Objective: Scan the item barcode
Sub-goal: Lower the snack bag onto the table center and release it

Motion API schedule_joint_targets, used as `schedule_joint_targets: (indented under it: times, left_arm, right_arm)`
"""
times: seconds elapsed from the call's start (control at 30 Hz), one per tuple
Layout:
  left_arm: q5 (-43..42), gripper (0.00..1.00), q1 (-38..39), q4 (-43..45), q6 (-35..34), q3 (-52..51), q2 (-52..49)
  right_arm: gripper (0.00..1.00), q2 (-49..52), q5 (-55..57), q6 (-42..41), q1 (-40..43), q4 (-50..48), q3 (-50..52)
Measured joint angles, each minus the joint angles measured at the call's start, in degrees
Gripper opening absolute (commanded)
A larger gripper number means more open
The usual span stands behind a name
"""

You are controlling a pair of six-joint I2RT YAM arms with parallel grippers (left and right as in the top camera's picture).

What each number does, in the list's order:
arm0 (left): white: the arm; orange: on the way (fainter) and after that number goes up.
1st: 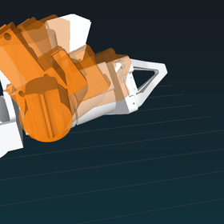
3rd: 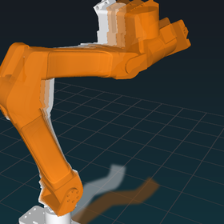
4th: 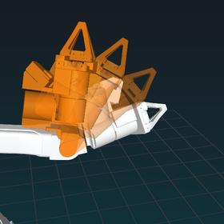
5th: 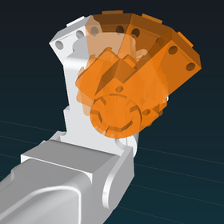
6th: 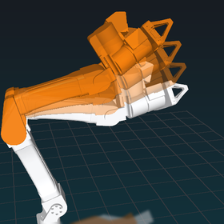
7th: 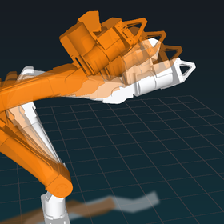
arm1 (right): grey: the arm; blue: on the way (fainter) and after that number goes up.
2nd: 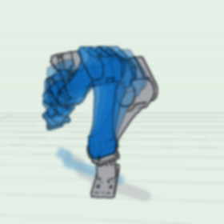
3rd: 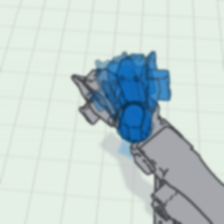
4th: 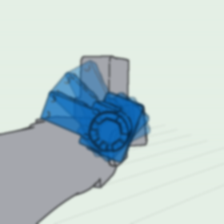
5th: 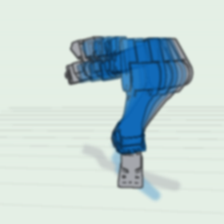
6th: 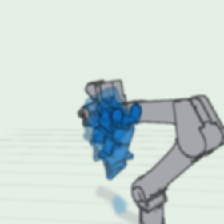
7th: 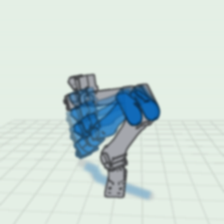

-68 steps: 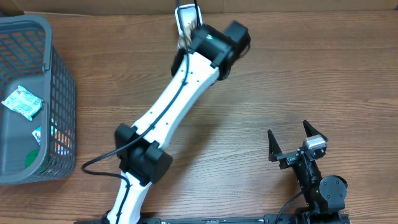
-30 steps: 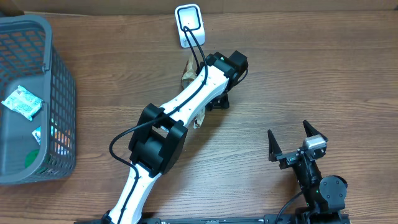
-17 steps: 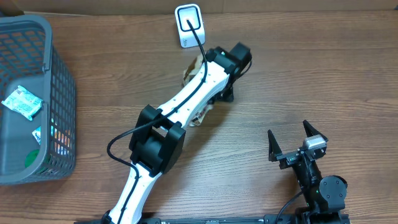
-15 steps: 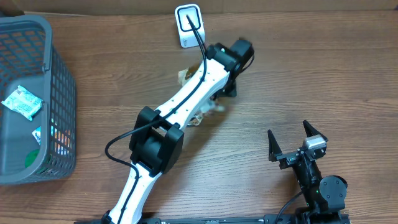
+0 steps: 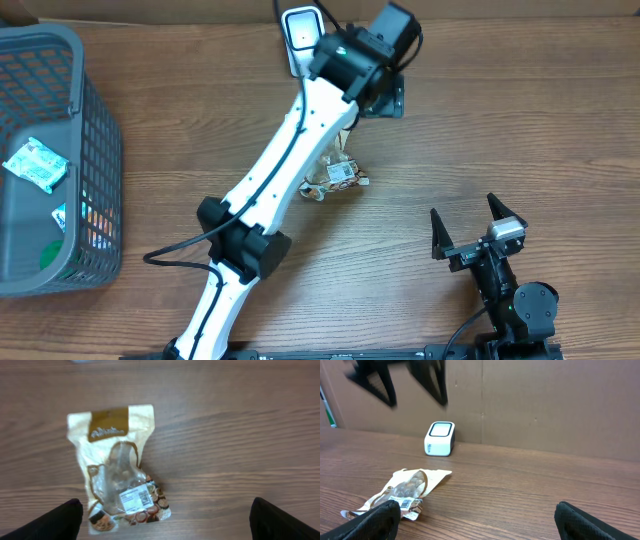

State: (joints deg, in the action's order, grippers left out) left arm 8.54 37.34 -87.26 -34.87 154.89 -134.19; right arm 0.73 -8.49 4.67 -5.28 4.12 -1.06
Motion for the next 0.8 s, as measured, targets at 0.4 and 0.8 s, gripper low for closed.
schedule_joint_targets:
  times: [0.4,0.8]
  left_arm:
    - [-6.10,0.90,-11.15,-9.27,9.97,21.73,4.07]
    - [-7.28,1.00,-30.42,-9.35,15.61,14.58,28.09]
  right_arm:
    - [1.00,0.00,0.00,0.00,0.00,0.02,0.00]
    - [1.00,0.00,0.00,0.02,-0.02,0.02,0.00]
